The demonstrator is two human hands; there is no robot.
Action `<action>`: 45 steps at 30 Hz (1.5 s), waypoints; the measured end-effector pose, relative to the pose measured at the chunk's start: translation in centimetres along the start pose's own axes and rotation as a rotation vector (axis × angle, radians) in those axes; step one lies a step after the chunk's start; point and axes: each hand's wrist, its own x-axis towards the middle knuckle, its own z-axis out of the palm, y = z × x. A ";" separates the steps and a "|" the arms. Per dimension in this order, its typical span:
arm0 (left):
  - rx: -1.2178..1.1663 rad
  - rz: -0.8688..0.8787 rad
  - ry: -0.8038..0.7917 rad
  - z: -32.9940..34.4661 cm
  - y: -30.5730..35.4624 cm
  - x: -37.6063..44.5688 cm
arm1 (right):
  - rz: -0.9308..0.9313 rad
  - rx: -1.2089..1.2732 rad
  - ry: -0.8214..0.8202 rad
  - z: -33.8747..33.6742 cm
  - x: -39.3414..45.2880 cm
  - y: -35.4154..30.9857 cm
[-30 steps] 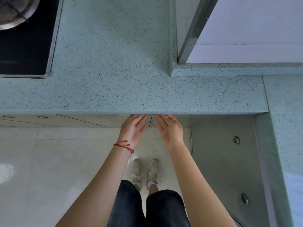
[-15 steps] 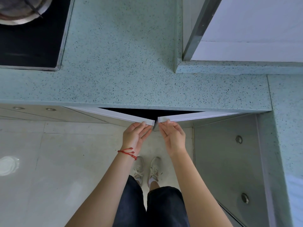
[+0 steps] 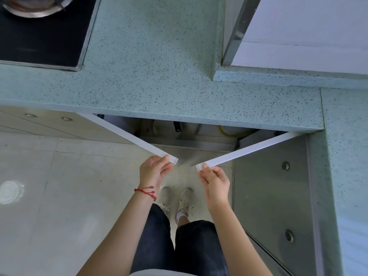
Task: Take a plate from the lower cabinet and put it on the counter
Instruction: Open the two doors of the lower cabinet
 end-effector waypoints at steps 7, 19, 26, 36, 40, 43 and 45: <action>0.048 0.006 0.020 -2.9 -0.8 -2.0 | -0.033 -0.078 0.032 -2.2 -1.9 0.4; 0.110 -0.001 -0.048 -7.9 -1.0 -4.6 | -0.109 -0.258 0.102 -5.6 -4.7 1.1; 0.186 0.022 -0.010 -11.0 -1.2 -5.9 | -0.138 -0.307 0.205 -6.4 -6.2 1.3; 0.412 0.177 0.191 -15.3 -2.2 -6.9 | -0.173 -0.484 0.302 -10.5 -7.2 1.3; 0.480 0.216 0.230 -16.9 -2.5 -7.1 | -0.180 -0.486 0.328 -12.2 -7.8 1.3; 0.535 0.227 0.241 -18.2 -2.5 -7.1 | -0.191 -0.511 0.365 -13.3 -8.3 1.2; 0.537 0.230 0.248 -19.2 -2.4 -7.1 | -0.196 -0.520 0.376 -14.2 -8.5 1.1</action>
